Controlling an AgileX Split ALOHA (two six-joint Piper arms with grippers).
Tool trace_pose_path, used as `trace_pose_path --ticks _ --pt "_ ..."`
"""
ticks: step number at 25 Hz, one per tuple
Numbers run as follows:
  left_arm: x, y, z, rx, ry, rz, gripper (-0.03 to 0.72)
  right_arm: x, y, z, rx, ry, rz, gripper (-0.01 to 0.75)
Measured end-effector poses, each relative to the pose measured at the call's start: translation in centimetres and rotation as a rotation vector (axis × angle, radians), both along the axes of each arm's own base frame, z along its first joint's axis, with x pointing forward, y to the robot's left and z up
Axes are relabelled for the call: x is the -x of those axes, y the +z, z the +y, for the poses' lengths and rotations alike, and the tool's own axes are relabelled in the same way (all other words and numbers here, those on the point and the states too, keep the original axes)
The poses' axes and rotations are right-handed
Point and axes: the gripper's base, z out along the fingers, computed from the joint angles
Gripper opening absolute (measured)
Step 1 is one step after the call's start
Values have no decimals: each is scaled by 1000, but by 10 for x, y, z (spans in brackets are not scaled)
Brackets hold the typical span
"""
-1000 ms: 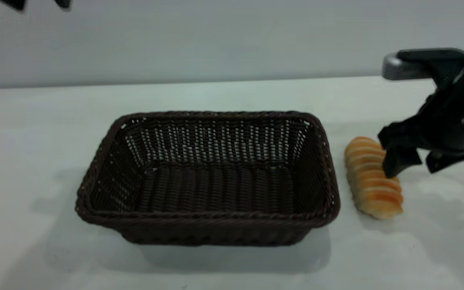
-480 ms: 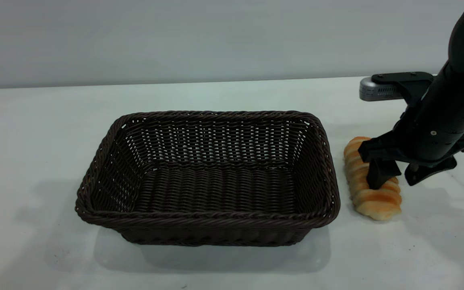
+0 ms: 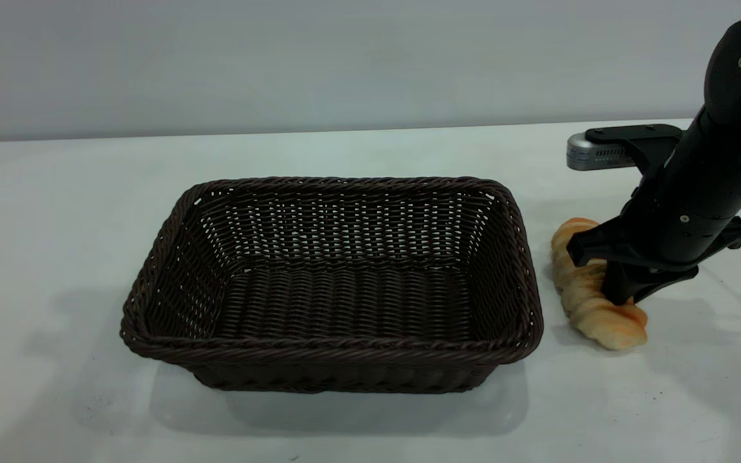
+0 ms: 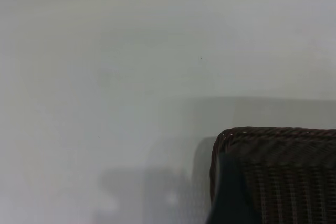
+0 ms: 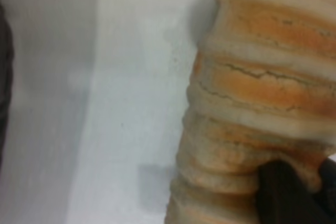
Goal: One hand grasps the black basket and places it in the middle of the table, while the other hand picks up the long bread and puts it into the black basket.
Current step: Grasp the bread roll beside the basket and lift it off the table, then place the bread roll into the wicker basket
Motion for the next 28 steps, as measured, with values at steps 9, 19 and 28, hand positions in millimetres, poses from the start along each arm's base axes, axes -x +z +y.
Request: trace_pose_path --ticks 9,19,28 --pt "0 0 0 1 -1 -3 548 -4 58 -1 39 94 -129 35" --pt "-1 1 -1 7 -7 -21 548 14 133 34 -11 176 -273 35" --pt "-1 3 -1 4 -15 -32 548 61 139 134 -76 475 -344 35"
